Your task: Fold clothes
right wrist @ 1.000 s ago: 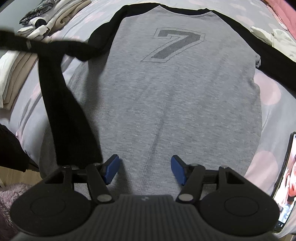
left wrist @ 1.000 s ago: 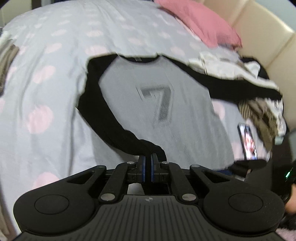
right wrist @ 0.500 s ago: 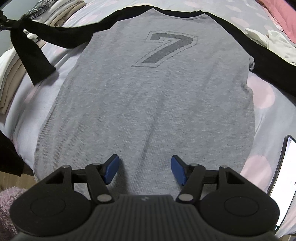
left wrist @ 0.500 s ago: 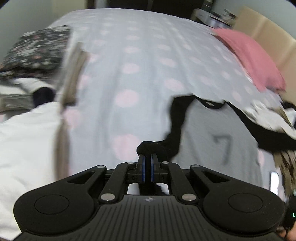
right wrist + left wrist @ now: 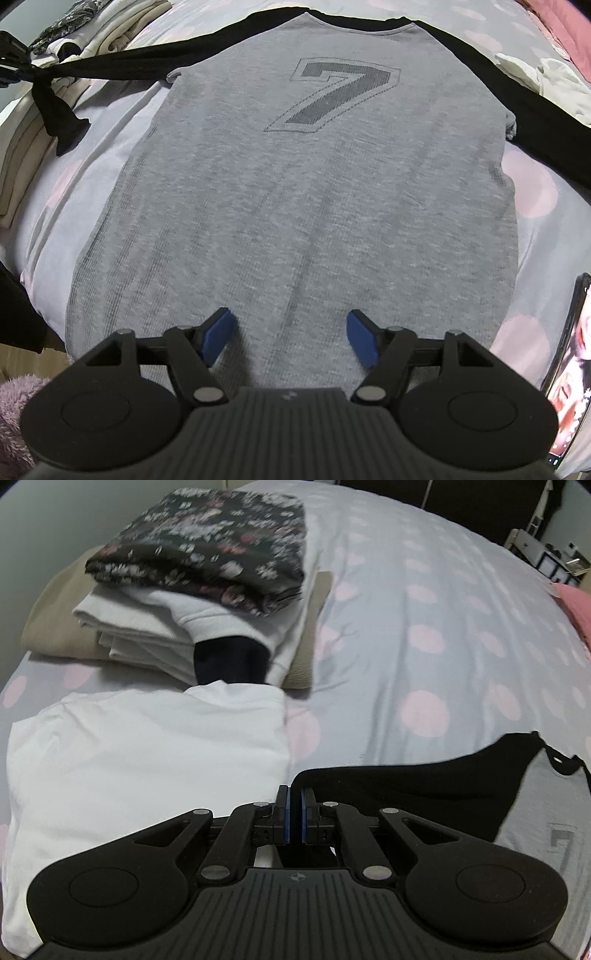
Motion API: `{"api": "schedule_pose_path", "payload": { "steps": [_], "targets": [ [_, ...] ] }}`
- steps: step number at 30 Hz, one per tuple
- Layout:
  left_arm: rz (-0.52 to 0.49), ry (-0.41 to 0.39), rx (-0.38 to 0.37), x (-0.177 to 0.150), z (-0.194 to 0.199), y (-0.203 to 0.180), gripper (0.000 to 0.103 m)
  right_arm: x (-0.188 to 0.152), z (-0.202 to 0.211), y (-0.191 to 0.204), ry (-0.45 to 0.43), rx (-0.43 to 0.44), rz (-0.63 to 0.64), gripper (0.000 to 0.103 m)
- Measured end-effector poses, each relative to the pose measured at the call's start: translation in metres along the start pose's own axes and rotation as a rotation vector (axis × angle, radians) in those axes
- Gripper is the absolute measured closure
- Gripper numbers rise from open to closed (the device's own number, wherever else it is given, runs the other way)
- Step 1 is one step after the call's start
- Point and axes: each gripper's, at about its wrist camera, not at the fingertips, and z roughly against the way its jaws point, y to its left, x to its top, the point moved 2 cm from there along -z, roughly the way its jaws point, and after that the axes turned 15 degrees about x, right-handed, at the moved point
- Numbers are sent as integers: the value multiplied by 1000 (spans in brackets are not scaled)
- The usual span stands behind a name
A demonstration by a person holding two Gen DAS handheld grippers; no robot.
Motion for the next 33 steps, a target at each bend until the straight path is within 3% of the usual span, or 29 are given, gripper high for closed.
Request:
{"api": "schedule_pose_path", "payload": {
  "steps": [6, 11, 18, 24, 29, 33],
  "targets": [
    [-14, -19, 2, -4, -4, -5, 96, 1, 1, 2, -3, -9, 18, 30],
    [4, -51, -11, -10, 9, -4, 86, 3, 8, 4, -15, -9, 19, 30],
    [-36, -34, -116, -34, 27, -19, 81, 2, 11, 5, -20, -8, 22, 30],
    [-92, 38, -193, -63, 22, -42, 77, 2, 11, 7, -25, -8, 20, 29],
    [-194, 68, -163, -79, 8, -68, 77, 2, 10, 9, -22, -5, 34, 29],
    [-256, 76, -85, -85, -11, -81, 75, 1, 9, 8, -18, -5, 31, 29]
  ]
}}
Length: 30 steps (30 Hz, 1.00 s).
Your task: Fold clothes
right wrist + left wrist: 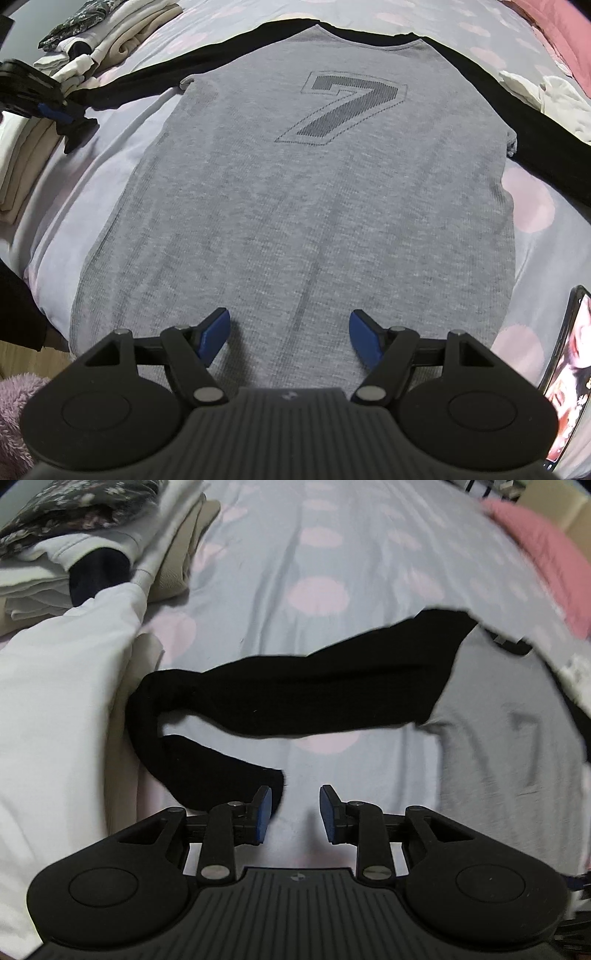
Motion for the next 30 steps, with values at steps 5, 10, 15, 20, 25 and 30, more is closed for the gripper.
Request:
{"api": "schedule_pose_path", "payload": {
  "steps": [5, 10, 15, 20, 25, 30],
  "targets": [
    [-91, 22, 94, -1, -24, -8, 75, -1, -2, 0, 3, -3, -3, 29],
    [-103, 41, 155, -2, -26, 0, 95, 0, -1, 0, 0, -6, -1, 29],
    [2, -36, 80, 6, 16, 23, 99, 0, 1, 0, -5, -4, -1, 29],
    [94, -157, 36, 20, 76, 58, 99, -1, 2, 2, -4, 3, 5, 29],
    [137, -231, 96, 38, 126, 103, 99, -2, 4, 2, -8, 6, 3, 29],
    [162, -285, 179, 52, 153, 142, 100, -1, 4, 2, -12, 3, 1, 29]
  ]
}}
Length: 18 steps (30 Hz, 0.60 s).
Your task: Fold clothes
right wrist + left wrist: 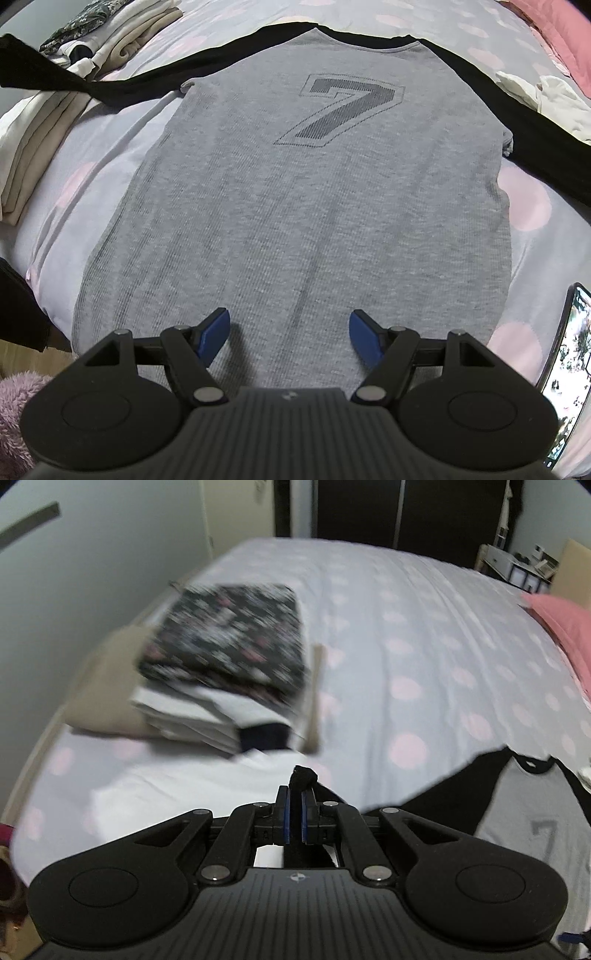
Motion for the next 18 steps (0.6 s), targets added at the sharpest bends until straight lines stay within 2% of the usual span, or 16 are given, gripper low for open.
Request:
{"api": "schedule_pose_path", "payload": {
  "steps": [5, 7, 10, 14, 16, 18],
  "targets": [
    [18, -58, 59, 13, 3, 34, 100, 0, -2, -3, 11, -2, -4, 29],
    [-27, -99, 56, 14, 5, 38, 100, 0, -3, -4, 14, -3, -8, 29],
    [-140, -117, 58, 1, -2, 33, 100, 0, -4, -6, 18, -8, -16, 29],
    [-245, -114, -8, -31, -15, 29, 100, -1, -5, -8, 24, -9, -20, 29],
    [-264, -91, -30, -46, -22, 30, 100, -1, -6, -8, 26, -10, -19, 28],
    [-287, -65, -82, -60, -23, 31, 100, -1, -7, -7, 30, -10, -17, 27]
  ]
}}
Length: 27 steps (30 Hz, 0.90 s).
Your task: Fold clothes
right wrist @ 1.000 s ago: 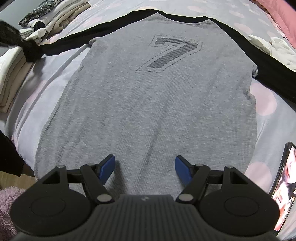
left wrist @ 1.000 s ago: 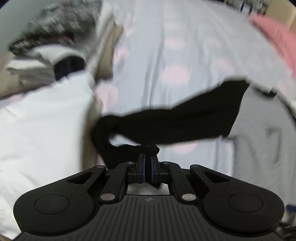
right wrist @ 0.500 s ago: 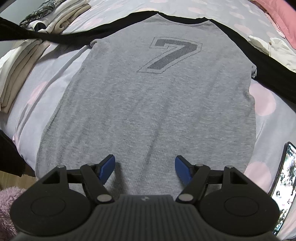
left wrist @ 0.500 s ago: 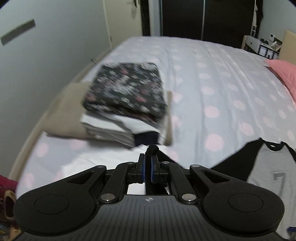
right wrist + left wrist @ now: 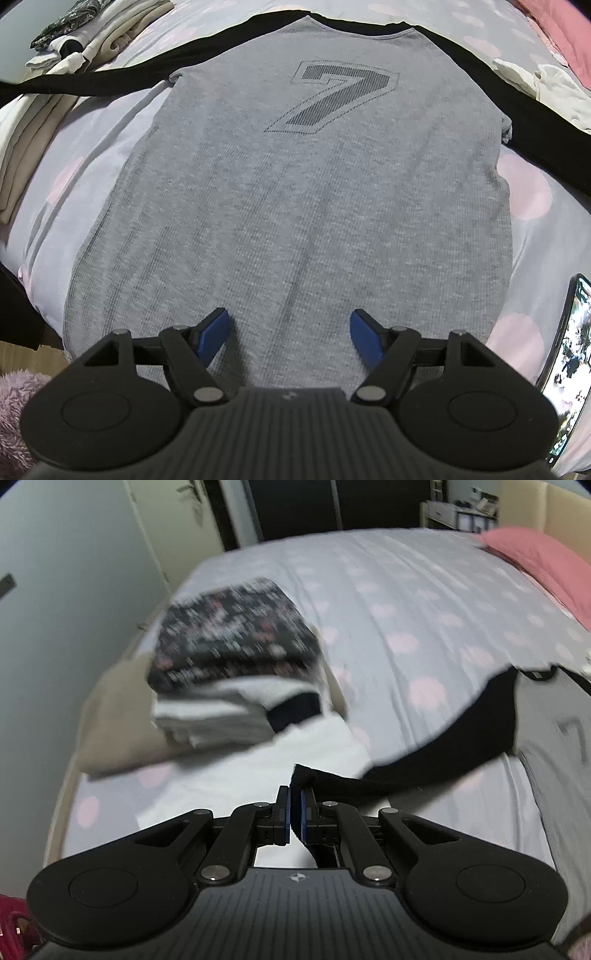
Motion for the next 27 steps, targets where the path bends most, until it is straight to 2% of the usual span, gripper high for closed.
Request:
{"api": "schedule_pose_path", "payload": {
  "steps": [6, 13, 15, 19, 22, 27],
  "targets": [
    [-125, 68, -142, -29, 4, -21, 100, 1, -2, 2, 7, -3, 10, 26],
    [-293, 139, -255, -48, -3, -69, 98, 0, -1, 1, 8, -3, 11, 26],
    [-307, 156, -255, -52, -7, -75, 98, -1, -1, 1, 7, -2, 10, 26],
    [-329, 172, -270, -56, -7, -79, 84, -2, -1, 0, 6, 0, 6, 26],
    [-334, 155, -288, -54, 3, -75, 79, -3, 0, -2, 6, 2, 8, 25],
    [-261, 136, -311, -48, 11, -57, 67, -3, 0, 0, 7, 3, 12, 25]
  ]
}}
